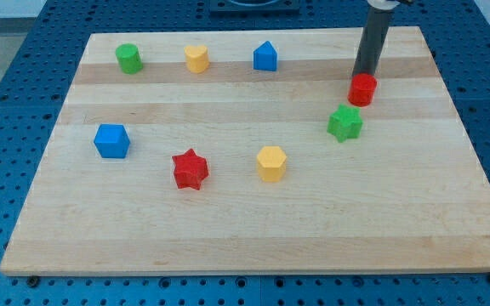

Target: Slide the red circle top of the green star

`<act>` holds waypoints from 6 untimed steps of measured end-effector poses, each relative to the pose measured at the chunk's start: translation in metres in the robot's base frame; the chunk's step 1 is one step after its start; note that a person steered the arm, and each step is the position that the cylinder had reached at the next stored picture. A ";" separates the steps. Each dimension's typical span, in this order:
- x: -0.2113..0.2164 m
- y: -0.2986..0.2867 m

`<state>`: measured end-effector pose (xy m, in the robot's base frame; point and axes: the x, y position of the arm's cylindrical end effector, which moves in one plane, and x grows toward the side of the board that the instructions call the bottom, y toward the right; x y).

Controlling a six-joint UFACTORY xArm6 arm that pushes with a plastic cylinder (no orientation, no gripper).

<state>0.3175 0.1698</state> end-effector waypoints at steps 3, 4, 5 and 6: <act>-0.007 0.042; 0.026 0.042; 0.030 0.042; 0.029 0.041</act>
